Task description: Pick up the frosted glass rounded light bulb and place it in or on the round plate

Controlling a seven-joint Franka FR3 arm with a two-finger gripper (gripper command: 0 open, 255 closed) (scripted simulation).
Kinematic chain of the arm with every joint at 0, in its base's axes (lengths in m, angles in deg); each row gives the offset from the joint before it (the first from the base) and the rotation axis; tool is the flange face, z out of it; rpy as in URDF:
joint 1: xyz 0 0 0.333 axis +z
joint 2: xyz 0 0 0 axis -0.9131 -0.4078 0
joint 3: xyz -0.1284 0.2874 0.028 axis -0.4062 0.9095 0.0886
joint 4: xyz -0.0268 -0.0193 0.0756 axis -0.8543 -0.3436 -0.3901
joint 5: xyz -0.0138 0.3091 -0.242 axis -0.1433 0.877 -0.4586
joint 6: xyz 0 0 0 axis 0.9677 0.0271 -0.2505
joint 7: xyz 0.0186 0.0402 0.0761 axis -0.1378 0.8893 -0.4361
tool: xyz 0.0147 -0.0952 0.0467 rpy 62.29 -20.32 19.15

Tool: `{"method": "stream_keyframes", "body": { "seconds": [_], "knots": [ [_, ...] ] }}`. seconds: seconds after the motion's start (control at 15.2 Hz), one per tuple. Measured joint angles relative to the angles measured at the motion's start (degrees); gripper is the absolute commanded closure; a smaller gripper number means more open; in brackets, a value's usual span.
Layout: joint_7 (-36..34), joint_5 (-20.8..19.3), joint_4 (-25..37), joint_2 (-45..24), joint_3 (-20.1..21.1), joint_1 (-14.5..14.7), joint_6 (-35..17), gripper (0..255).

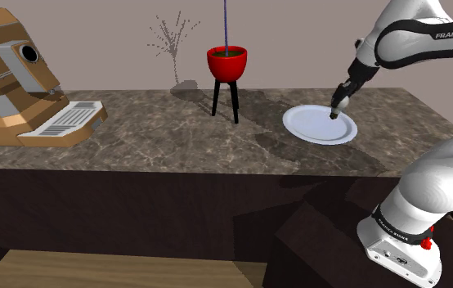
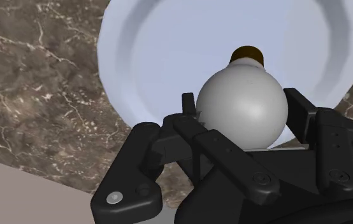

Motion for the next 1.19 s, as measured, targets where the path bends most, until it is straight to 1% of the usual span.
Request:
{"method": "stream_keyframes", "body": {
  "seconds": [0.07, 0.26, 0.73, 1.06, 1.19],
  "knots": [
    [-0.53, 0.58, 2.05, -2.82, 0.21, 1.03, -0.81, 255],
    [-1.29, 1.00, 2.47, -6.19, 0.30, 2.05, -3.68, 255],
    [-1.12, 0.19, -1.52, -8.24, -0.85, 1.75, -9.70, 255],
    [-1.11, -0.39, -3.90, -10.41, -1.72, 1.64, -15.11, 255],
    [-0.98, -0.50, -4.27, -10.81, -1.96, 1.59, -15.95, 255]
  ]
}}
